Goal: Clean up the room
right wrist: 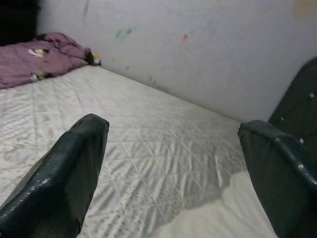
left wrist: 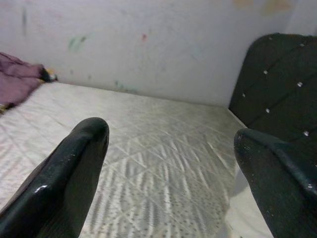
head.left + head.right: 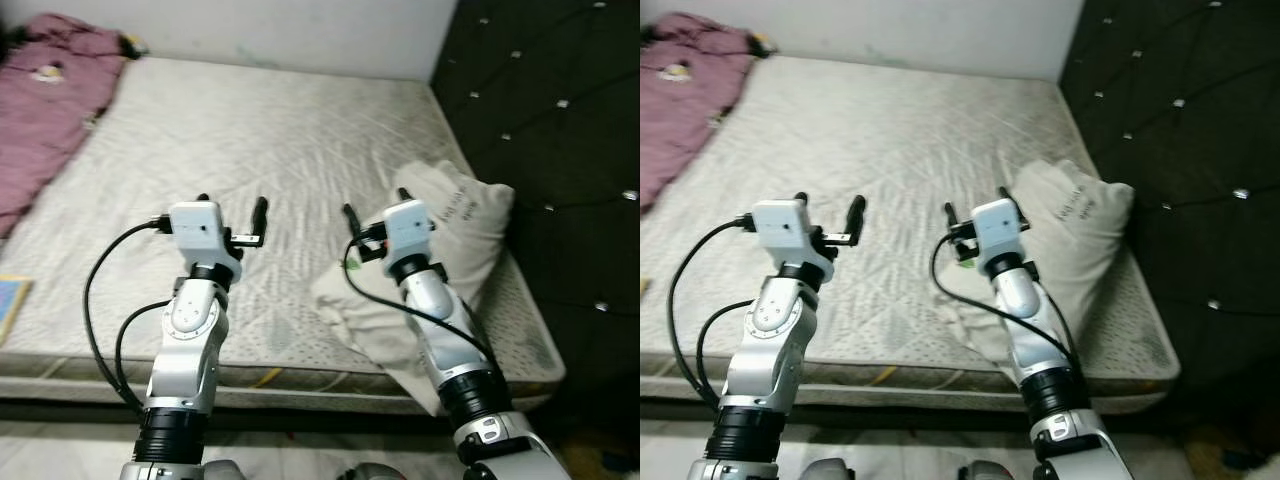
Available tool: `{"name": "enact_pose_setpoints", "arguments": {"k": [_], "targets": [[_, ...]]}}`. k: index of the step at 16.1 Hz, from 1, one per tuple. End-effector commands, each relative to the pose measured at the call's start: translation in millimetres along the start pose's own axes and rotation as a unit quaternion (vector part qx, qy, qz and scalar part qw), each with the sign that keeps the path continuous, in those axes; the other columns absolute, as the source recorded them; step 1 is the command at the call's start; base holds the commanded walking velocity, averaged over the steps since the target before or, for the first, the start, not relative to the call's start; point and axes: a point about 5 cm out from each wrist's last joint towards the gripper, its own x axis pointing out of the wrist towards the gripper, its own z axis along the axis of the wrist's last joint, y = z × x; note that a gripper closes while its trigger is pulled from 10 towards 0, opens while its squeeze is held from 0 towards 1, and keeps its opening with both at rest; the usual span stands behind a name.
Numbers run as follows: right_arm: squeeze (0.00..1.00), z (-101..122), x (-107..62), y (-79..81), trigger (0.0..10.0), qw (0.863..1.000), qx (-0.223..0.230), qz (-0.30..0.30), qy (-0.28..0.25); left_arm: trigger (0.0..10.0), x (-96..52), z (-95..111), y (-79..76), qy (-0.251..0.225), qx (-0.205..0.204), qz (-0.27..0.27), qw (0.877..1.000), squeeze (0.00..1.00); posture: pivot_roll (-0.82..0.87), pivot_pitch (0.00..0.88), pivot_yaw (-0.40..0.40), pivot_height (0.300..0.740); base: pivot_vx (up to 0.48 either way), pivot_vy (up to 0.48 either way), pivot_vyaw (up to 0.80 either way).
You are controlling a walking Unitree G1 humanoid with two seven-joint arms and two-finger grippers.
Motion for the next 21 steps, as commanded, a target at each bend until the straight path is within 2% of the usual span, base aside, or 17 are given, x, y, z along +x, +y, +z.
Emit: {"name": "enact_pose_setpoints", "arguments": {"k": [1,18,21], "targets": [[0.0,4,2.5,-4.8,10.0,1.0,-0.008,-0.004,-0.007,10.0,1.0,1,-3.2,0.002,0.002,-0.004,1.0,0.0,0.02,0.0,-0.057,0.74,0.0,-0.304,0.68],[0.0,5,2.5,-6.9,10.0,1.0,-0.004,-0.007,-0.011,10.0,1.0,1,-3.8,0.003,0.0,0.0,1.0,0.0,0.01,0.0,-0.059,0.74,0.0,-0.344,0.03],[0.0,16,-0.4,-14.1,10.0,0.999,0.013,-0.024,-0.028,10.0,-2.2,3,11.6,-0.003,0.006,0.039,0.999,0.0,0.02,0.0,-0.059,0.74,0.0,0.0,0.0]]}}
